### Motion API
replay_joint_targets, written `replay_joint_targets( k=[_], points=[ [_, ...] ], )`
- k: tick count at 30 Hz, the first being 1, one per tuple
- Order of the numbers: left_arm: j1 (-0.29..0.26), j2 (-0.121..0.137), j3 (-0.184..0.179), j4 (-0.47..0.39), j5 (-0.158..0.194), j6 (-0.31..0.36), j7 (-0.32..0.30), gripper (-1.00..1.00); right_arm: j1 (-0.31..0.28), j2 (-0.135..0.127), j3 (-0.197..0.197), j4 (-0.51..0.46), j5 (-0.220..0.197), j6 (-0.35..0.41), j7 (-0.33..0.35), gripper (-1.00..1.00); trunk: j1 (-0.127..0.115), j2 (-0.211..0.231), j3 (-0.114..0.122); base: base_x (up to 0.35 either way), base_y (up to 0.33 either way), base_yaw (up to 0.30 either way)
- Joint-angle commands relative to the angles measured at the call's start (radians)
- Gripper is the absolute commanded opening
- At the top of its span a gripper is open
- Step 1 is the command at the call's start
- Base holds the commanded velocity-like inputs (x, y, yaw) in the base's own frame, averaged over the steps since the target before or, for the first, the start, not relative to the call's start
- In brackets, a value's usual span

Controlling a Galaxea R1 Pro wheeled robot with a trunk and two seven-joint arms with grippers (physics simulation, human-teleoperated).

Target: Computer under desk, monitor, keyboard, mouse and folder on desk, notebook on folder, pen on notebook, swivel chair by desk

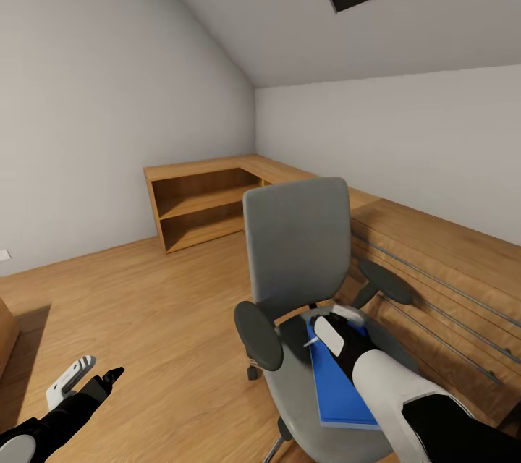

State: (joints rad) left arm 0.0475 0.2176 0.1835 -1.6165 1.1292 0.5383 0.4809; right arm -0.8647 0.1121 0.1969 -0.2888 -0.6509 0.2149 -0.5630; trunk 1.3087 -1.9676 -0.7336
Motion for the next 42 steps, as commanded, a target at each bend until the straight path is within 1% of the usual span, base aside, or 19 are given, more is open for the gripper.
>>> replay_joint_targets(
  k=[1, 3, 5, 7, 11, 16, 22, 28, 30, 42],
  points=[
    [0.000, 0.000, 0.001, -0.002, 0.011, 0.002, 0.008, 1.00, 0.000, 0.000, 0.007, -0.001, -0.014, 0.008, -0.007, 1.00, 0.000, 0.000, -0.001, 0.000, 0.000, 0.000],
    [0.000, 0.000, 0.001, -0.002, 0.011, 0.002, 0.008, 1.00, 0.000, 0.000, 0.007, -0.001, -0.026, 0.008, -0.008, 1.00, 0.000, 0.000, -0.001, 0.000, 0.000, 0.000],
    [0.000, 0.000, 0.001, -0.002, 0.011, 0.002, 0.010, 1.00, 0.000, 0.000, 0.006, -0.001, -0.049, 0.008, -0.024, 1.00, 0.000, 0.000, -0.001, 0.000, 0.000, 0.000],
    [0.000, 0.000, 0.001, -0.002, 0.011, 0.002, 0.011, 1.00, 0.000, 0.001, 0.006, -0.001, -0.053, 0.008, -0.040, 1.00, 0.000, 0.000, -0.001, 0.000, 0.000, 0.000],
    [0.000, 0.000, 0.001, -0.002, 0.011, 0.002, 0.011, 1.00, 0.000, 0.001, 0.006, -0.001, -0.055, -0.001, -0.057, 1.00, 0.000, 0.000, -0.001, 0.000, 0.000, 0.000],
    [0.000, 0.000, 0.001, -0.002, 0.011, 0.002, 0.011, 1.00, 0.000, 0.001, 0.006, 0.002, -0.057, -0.033, -0.064, 1.00, 0.000, 0.000, -0.001, 0.000, 0.000, 0.000],
    [0.000, 0.000, 0.001, -0.002, 0.011, 0.002, 0.011, 1.00, 0.000, 0.002, 0.006, 0.005, -0.057, -0.043, -0.069, 1.00, 0.000, 0.000, -0.001, 0.000, 0.000, 0.000],
    [0.000, 0.000, 0.001, -0.002, 0.011, 0.002, 0.011, 1.00, 0.000, 0.008, 0.007, 0.005, -0.058, -0.056, -0.124, 1.00, 0.000, 0.000, -0.001, 0.000, 0.000, 0.000],
    [0.000, 0.000, 0.001, -0.002, 0.011, 0.002, 0.011, 1.00, 0.000, 0.010, 0.007, 0.005, -0.058, -0.059, -0.133, 1.00, 0.000, 0.000, -0.001, 0.000, 0.000, 0.000],
    [0.000, 0.001, -0.003, -0.002, 0.011, 0.003, 0.011, 1.00, 0.000, 0.011, 0.007, 0.003, -0.060, -0.063, -0.143, 1.00, 0.000, 0.000, -0.001, 0.000, 0.000, 0.000]
  ],
)
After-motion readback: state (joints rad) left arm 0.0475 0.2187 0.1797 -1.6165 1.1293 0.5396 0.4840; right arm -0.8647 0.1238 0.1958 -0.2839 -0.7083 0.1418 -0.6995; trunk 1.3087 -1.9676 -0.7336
